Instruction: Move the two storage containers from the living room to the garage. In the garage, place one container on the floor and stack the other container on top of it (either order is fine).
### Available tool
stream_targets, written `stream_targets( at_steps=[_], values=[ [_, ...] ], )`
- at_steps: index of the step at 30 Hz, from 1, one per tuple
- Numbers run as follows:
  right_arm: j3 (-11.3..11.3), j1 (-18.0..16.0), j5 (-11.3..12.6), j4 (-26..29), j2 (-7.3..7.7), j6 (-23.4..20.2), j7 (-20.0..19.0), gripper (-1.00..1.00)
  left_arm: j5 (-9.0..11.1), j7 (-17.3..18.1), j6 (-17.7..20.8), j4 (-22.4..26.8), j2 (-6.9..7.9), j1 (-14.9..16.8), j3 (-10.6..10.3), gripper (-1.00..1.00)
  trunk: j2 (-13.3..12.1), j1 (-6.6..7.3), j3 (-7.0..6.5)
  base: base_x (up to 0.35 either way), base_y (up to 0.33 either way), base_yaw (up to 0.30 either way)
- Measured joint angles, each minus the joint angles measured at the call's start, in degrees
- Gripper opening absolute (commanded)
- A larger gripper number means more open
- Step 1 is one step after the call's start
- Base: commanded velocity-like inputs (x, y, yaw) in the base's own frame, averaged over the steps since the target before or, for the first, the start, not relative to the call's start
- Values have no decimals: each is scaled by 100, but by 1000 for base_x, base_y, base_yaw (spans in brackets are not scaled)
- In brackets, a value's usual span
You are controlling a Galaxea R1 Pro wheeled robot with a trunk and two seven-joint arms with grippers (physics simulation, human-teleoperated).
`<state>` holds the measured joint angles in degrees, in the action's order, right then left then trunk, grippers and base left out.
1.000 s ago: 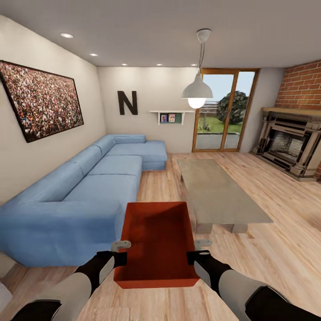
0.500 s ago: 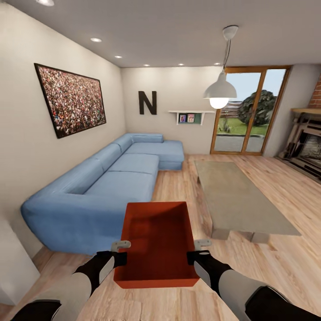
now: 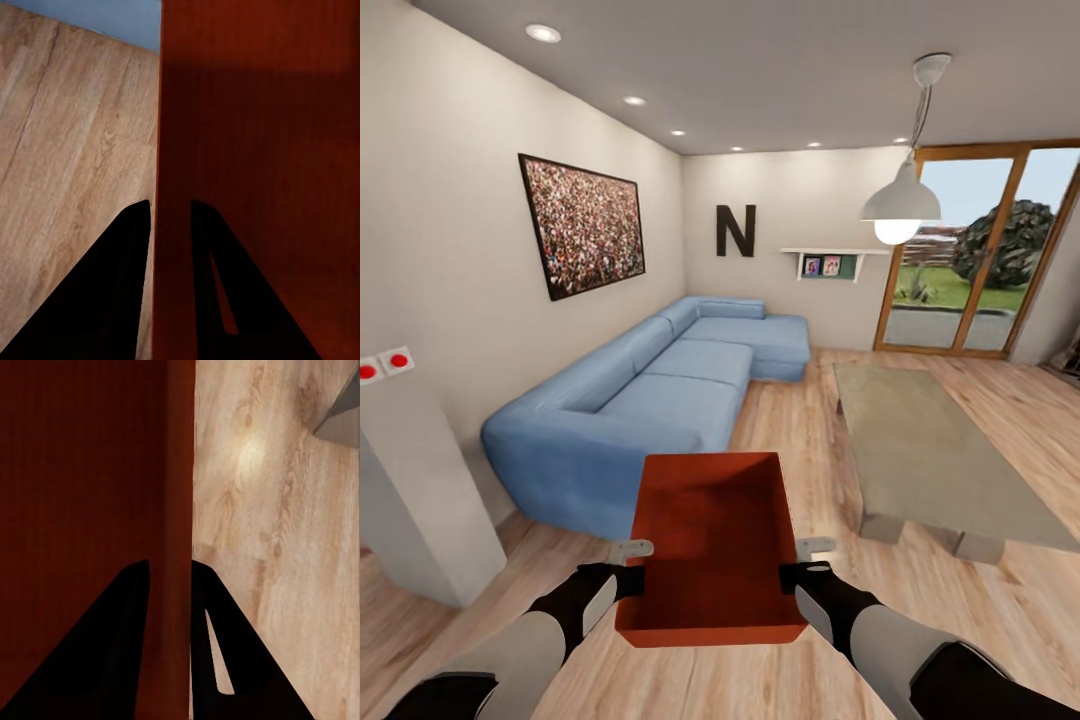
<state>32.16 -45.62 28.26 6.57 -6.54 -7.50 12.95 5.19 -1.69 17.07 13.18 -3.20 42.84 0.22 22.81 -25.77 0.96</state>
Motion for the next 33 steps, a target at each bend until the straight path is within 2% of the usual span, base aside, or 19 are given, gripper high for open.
stream_targets(
  at_steps=[33],
  values=[
    [-21, 0, -23, 3, -3, 0, -1, -100, 26, 1, 0, 5, 7, 0, -21, -100, 0, 2, 0, -8, -5, 277]
  ],
)
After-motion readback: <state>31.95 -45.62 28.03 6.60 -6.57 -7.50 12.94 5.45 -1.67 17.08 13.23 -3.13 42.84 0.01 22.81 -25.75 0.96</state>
